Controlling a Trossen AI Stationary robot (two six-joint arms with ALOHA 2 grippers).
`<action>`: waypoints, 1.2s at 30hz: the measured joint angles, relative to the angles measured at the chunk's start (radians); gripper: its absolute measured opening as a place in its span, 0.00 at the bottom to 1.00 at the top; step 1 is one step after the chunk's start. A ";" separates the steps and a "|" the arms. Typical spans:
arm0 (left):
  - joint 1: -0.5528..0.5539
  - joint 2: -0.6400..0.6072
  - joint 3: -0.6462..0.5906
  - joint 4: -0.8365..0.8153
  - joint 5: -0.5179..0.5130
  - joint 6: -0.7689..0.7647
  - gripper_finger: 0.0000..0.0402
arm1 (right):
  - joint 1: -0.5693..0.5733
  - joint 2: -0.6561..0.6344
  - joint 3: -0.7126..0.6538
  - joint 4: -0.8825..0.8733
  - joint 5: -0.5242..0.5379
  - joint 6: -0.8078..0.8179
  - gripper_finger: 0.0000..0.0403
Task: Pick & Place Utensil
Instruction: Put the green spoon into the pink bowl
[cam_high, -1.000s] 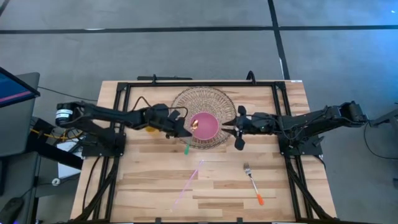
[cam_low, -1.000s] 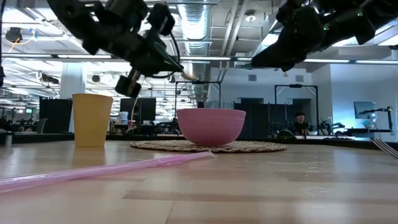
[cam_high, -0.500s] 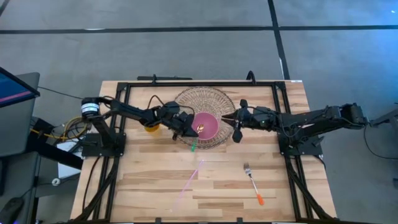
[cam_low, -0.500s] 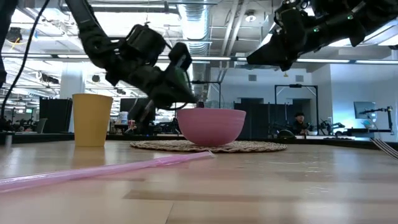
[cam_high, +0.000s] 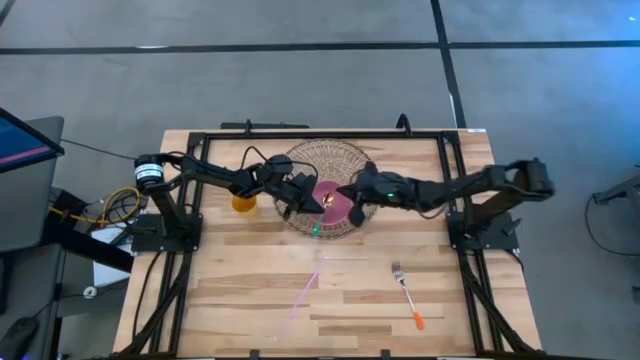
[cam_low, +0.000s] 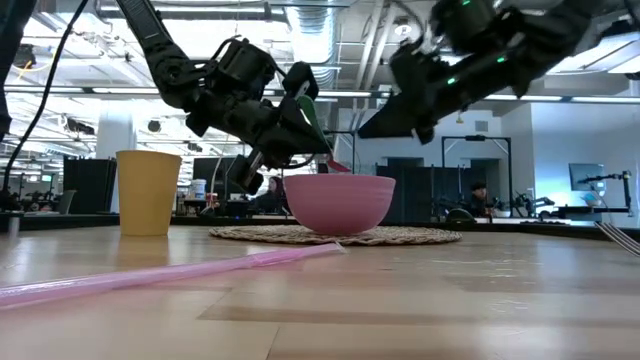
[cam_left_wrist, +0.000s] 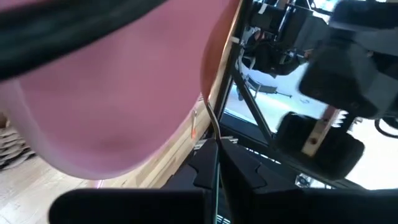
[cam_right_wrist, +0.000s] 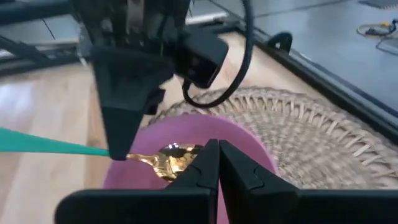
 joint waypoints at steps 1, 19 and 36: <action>0.000 0.000 0.000 0.000 0.000 0.000 0.03 | 0.000 0.028 0.019 -0.011 0.000 0.002 0.00; 0.025 0.000 -0.001 -0.109 -0.031 0.007 0.11 | 0.001 0.262 0.229 -0.226 -0.080 0.052 0.00; 0.010 0.000 -0.001 -0.111 0.003 -0.021 0.18 | -0.018 0.268 0.228 -0.223 -0.077 0.073 0.00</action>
